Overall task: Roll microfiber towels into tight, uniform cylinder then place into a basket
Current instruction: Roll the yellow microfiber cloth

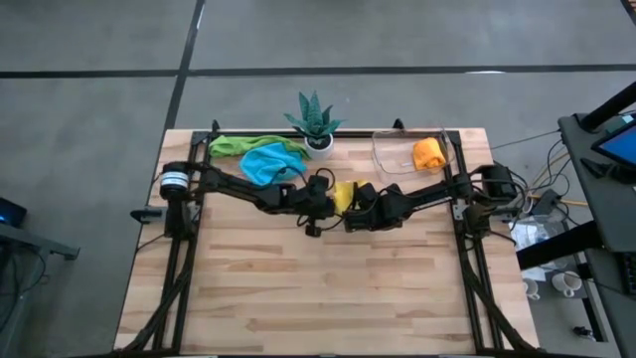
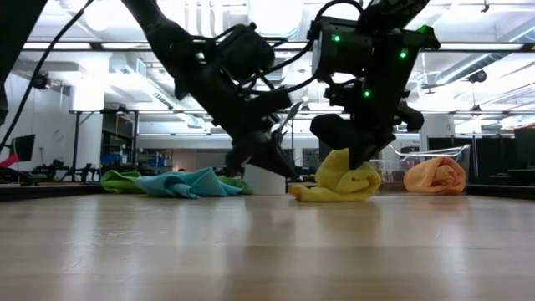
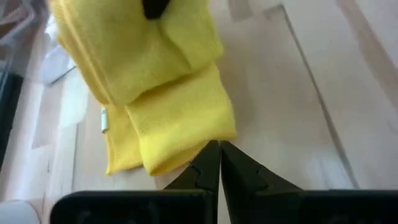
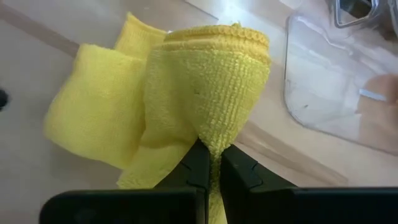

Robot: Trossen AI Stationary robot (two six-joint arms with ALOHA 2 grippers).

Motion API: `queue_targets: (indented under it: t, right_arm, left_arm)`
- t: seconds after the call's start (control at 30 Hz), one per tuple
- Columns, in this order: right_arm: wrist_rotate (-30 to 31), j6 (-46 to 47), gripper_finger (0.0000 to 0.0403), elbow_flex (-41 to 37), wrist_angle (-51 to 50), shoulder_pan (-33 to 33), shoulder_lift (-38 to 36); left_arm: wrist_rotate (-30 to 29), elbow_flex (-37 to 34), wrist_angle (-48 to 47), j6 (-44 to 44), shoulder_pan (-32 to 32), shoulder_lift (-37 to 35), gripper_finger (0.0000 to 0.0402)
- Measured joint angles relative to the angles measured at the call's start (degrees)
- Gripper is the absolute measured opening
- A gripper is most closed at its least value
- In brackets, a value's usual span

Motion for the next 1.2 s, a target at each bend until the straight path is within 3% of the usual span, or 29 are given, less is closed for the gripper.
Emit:
queue_targets:
  t: [0.13, 0.27, 0.33, 0.67, 1.2]
  right_arm:
    - [-0.04, 0.33, 0.0013, 0.02, 0.11, 0.02, 0.0]
    - [-0.11, 0.71, 0.0013, 0.02, 0.62, 0.03, -0.02]
    - [-0.17, 0.7, 0.0013, 0.02, 0.7, 0.04, -0.02]
    - [-0.57, 0.2, 0.0013, 0.13, 1.78, 0.07, -0.02]
    - [-1.64, 0.04, 0.0013, 0.04, 2.48, 0.07, -0.02]
  left_arm:
    - [-0.15, -1.75, 3.12, 0.15, 0.11, 0.2, 0.0]
    - [-0.43, -3.03, 16.1, 1.06, 0.11, 0.46, 0.0]
    - [0.84, -3.32, 22.54, 1.69, 0.75, 2.16, 0.0]
    - [2.94, 0.03, 32.66, 1.25, 4.1, 13.4, 0.0]
    - [1.57, 1.06, 29.99, -0.31, 5.0, 14.11, 0.0]
